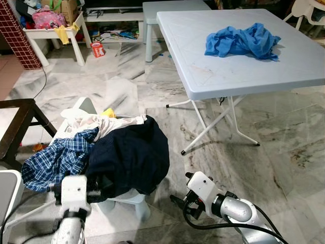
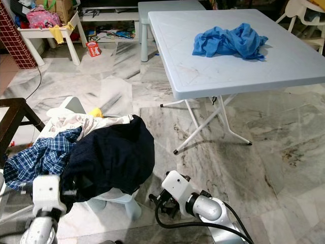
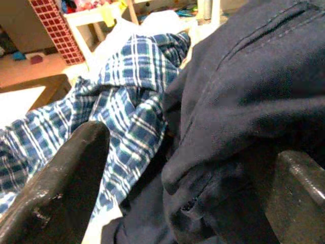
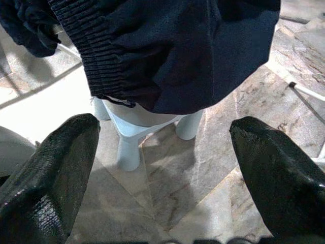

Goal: Hang hanger

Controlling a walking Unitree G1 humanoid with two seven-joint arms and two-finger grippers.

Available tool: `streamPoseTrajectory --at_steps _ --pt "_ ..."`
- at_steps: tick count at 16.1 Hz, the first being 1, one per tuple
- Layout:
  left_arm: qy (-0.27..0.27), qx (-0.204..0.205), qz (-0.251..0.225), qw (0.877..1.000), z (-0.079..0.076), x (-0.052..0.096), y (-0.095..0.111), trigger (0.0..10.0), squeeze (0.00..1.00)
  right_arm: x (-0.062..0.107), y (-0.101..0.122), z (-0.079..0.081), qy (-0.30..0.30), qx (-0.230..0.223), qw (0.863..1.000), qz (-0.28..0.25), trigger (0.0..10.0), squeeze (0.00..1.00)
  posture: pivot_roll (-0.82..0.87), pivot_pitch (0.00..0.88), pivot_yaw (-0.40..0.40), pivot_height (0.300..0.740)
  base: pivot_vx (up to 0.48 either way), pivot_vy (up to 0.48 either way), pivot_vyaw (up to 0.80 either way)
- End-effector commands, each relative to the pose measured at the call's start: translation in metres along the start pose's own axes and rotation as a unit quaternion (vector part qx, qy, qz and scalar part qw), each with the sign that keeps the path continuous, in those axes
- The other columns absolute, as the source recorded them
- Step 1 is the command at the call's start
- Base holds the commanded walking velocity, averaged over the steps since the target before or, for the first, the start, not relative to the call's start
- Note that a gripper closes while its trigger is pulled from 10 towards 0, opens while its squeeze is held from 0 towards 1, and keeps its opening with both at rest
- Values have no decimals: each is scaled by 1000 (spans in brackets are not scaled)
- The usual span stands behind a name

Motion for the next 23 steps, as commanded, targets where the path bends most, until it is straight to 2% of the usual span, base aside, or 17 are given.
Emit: streamPoseTrajectory --at_steps 1,4,8,9,10,12,14,17,18,21,23 --pt "11 -10 16 1000 4 -1 -6 10000 1000 0 -1 -1 -1 1 1000 2 10000 0 -71 99 12 740 0 0 0" --pt "-30 -29 -28 999 -7 4 10 10000 1000 2 -4 -1 -2 1 1000 5 10000 0 -72 101 11 740 0 0 0" --pt "-54 -23 -1 998 -12 15 -3 10000 1000 1 -3 -2 0 2 1000 5 10000 0 -67 100 1 740 0 0 0" --pt "-77 -11 16 997 -18 16 -9 10000 588 0 -3 -3 0 3 1000 4 10000 0 -67 99 -1 740 0 0 0" --pt "-86 1 23 996 -21 15 -11 10000 0 0 -2 -3 1 4 1000 3 10000 0 -67 97 -3 740 0 0 0" --pt "-107 12 18 994 -28 12 -8 10000 0 0 -2 -3 2 5 1000 3 10000 0 -70 96 -2 740 0 0 0" --pt "-110 10 21 994 -29 12 -9 10000 0 0 -2 -4 0 5 1000 4 10000 0 -78 94 1 740 0 0 0" --pt "-125 12 57 990 -31 11 -22 10000 0 1 -4 -3 -2 3 1000 6 10000 0 -80 96 3 740 0 0 0" --pt "-124 5 65 990 -30 8 -26 0 0 1 -4 -3 -2 3 1000 6 10000 0 -82 96 3 740 0 0 0" --pt "-98 -3 90 991 -19 -9 -36 0 0 0 -3 -3 -3 2 1000 4 10000 0 -84 97 3 740 0 0 0" --pt "-76 9 93 993 -10 -23 -36 0 0 0 -2 -3 -3 3 1000 4 10000 0 -89 97 2 740 0 0 0"
Point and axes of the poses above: a point about 5 cm out from each wrist's last joint towards the gripper, its own x axis pointing back from the gripper into the wrist, its own y axis along the axis of the wrist's last joint, z = x × y, the point moved 2 cm from there along -x, pointing out of the wrist towards the gripper, and after that the axes turned 14 degrees about x, right-handed, at the moved point
